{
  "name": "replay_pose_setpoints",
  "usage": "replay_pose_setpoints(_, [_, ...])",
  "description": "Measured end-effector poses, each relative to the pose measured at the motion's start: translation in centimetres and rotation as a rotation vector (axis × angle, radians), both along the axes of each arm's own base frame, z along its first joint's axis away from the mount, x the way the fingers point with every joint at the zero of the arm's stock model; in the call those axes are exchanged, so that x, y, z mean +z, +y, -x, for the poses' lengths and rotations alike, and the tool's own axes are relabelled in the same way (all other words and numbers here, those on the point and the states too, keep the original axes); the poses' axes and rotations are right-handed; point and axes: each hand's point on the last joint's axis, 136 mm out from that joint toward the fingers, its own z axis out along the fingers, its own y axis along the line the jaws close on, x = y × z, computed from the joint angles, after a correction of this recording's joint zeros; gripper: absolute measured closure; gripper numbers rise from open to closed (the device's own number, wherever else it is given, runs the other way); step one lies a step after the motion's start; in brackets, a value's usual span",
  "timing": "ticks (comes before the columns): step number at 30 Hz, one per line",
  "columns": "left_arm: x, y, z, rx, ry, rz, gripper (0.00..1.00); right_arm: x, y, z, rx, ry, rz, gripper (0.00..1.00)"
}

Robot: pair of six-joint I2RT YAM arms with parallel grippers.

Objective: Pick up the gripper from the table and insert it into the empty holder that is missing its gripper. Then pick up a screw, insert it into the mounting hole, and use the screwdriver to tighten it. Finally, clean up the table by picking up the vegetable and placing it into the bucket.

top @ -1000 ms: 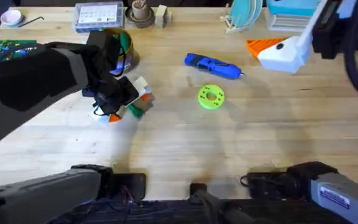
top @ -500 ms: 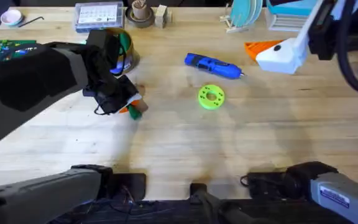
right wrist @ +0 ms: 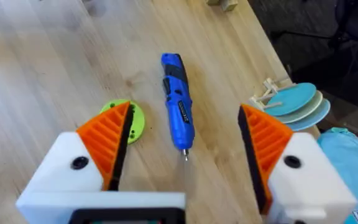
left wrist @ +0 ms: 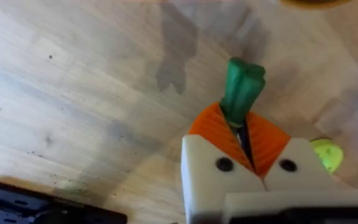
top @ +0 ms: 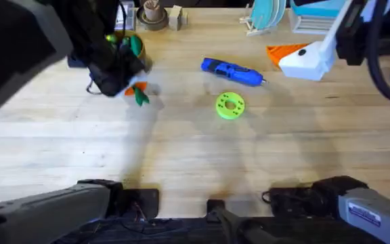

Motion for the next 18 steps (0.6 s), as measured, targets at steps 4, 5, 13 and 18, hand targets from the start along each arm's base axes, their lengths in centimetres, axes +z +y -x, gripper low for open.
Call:
replay_pose_setpoints(4, [4.1,-0.1,-3.0,0.003,-0.127,0.002,0.992,0.0,0.0,0.0,0.0,0.0,0.0,0.007])
replay_pose_setpoints(5, [5.1,0.0,-3.7,0.007,-0.16,-0.004,0.992,0.0,0.0,0.0,0.0,0.0,0.0,0.007])
replay_pose_setpoints(13, [10.1,2.3,-9.5,0.085,-0.439,-0.086,0.992,0.0,0.0,0.0,0.0,0.0,0.0,0.007])
replay_pose_setpoints(18, [9.5,3.4,-11.3,0.119,-0.465,-0.134,0.992,0.0,0.0,0.0,0.0,0.0,0.0,0.007])
